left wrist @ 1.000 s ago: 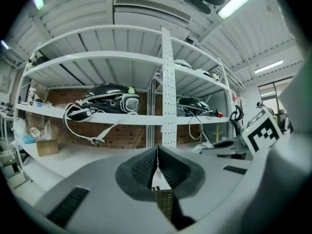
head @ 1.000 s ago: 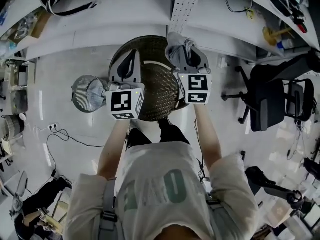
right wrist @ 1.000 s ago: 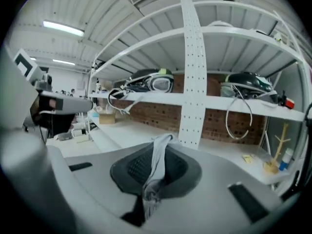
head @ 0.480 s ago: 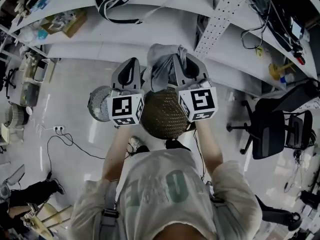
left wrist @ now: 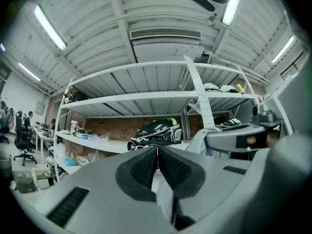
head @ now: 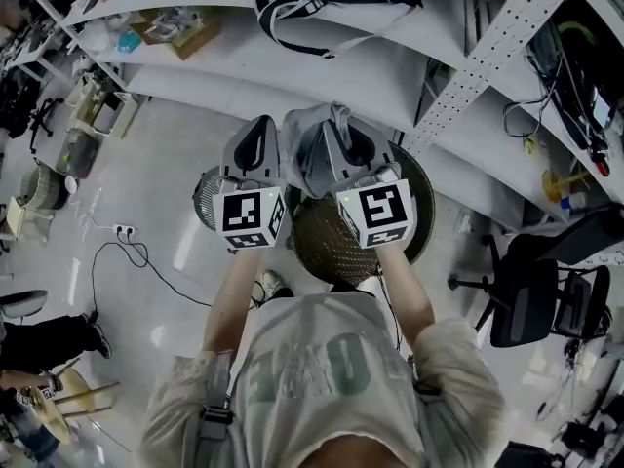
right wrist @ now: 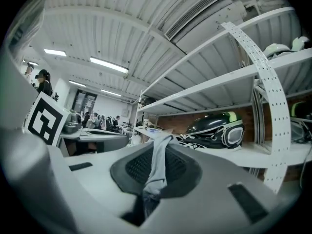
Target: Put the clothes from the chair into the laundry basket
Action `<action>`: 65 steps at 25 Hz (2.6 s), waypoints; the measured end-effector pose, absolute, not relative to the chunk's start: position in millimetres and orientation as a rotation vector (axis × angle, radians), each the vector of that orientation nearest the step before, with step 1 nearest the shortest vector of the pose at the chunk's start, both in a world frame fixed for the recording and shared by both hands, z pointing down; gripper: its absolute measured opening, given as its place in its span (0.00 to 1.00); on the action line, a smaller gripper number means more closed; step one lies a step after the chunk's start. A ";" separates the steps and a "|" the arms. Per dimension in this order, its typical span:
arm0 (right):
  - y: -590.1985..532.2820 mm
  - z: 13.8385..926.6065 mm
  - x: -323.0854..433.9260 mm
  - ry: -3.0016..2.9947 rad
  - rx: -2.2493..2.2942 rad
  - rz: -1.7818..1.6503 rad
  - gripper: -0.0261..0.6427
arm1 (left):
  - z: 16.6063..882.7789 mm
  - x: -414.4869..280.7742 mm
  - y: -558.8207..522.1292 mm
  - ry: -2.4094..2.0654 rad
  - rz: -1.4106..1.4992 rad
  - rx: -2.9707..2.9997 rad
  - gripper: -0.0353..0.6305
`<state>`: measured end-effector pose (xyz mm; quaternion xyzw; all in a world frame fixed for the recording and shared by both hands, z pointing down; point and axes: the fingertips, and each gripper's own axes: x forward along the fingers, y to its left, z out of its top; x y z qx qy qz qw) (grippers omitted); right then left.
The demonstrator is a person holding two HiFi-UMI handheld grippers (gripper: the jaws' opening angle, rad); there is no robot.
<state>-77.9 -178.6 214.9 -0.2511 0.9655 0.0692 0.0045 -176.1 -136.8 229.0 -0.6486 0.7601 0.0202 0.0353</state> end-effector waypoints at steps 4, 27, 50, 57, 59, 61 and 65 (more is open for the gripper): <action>-169.2 213.1 -107.9 3.051 -0.701 0.225 0.08 | 228.9 -209.6 -120.1 2.407 0.082 -1.911 0.08; -51.5 423.5 -420.4 3.570 0.053 0.060 0.09 | 305.4 -473.9 59.9 2.777 -0.043 -1.454 0.08; -21.7 466.2 -479.9 3.590 0.058 0.198 0.44 | 332.5 -530.2 100.8 2.873 -0.022 -1.369 0.08; -20.6 440.9 -479.6 3.542 0.003 0.186 0.44 | 323.7 -521.3 99.2 2.837 -0.012 -1.397 0.08; -20.1 437.8 -477.8 3.540 -0.014 0.186 0.44 | 321.4 -519.8 100.3 2.828 0.001 -1.403 0.08; -19.6 430.6 -475.9 3.532 -0.038 0.193 0.44 | 318.9 -519.0 101.4 2.817 0.011 -1.417 0.08; -19.2 388.0 -468.7 3.421 -0.184 0.170 0.08 | 304.6 -515.0 107.4 2.786 0.027 -1.451 0.08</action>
